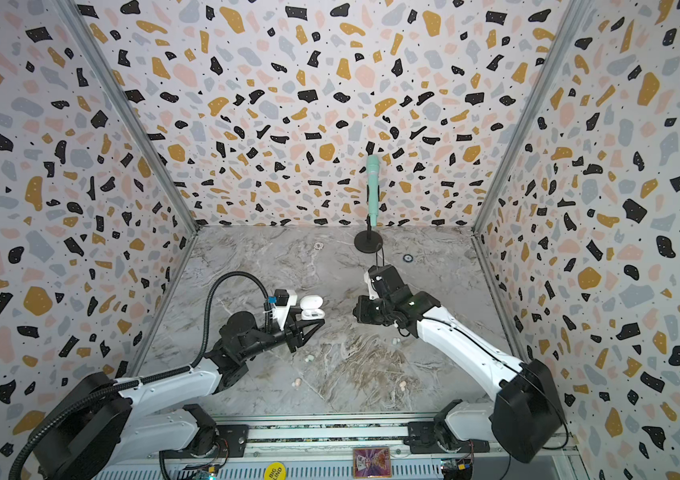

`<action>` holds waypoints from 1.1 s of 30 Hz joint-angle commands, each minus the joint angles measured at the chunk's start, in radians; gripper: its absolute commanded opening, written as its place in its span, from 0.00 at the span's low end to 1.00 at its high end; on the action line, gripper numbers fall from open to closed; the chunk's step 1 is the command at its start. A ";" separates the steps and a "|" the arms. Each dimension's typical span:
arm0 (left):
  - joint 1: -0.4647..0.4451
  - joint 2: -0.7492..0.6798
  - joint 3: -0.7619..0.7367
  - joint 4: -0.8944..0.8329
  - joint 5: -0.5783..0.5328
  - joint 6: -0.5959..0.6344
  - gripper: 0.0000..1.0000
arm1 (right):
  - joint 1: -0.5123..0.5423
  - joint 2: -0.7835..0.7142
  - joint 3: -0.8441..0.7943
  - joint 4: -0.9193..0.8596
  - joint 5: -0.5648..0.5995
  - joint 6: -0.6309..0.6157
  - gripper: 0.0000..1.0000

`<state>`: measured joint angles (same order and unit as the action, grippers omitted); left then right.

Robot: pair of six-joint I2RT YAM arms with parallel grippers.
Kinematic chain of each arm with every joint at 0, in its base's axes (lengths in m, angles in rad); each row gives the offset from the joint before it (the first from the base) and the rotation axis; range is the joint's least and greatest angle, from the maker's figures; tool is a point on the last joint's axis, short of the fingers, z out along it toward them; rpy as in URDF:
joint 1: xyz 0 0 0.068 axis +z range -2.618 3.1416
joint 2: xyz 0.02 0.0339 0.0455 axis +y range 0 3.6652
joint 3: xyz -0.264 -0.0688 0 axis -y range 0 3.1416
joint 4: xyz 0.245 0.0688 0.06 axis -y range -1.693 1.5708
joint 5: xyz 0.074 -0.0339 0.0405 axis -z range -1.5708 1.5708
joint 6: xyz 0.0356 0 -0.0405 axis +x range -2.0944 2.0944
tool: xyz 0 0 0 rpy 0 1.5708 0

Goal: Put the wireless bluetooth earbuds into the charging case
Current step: 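Carry the white earbud to the case while the left gripper raises the case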

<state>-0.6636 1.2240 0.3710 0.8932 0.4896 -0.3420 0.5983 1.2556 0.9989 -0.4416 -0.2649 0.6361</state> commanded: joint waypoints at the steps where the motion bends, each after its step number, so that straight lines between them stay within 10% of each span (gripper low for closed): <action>1: -0.018 0.037 0.050 0.143 0.075 0.026 0.17 | -0.052 -0.104 0.004 0.018 -0.099 -0.098 0.16; 15: -0.104 0.296 0.227 0.392 0.244 -0.025 0.20 | -0.205 -0.268 0.007 0.055 -0.630 -0.201 0.16; 33: -0.146 0.372 0.284 0.533 0.297 -0.065 0.20 | -0.213 -0.289 -0.037 0.060 -0.722 -0.187 0.16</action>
<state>-0.7986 1.6070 0.6258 1.3174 0.7616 -0.4015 0.3897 0.9859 0.9646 -0.3920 -0.9619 0.4618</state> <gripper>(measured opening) 0.432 0.166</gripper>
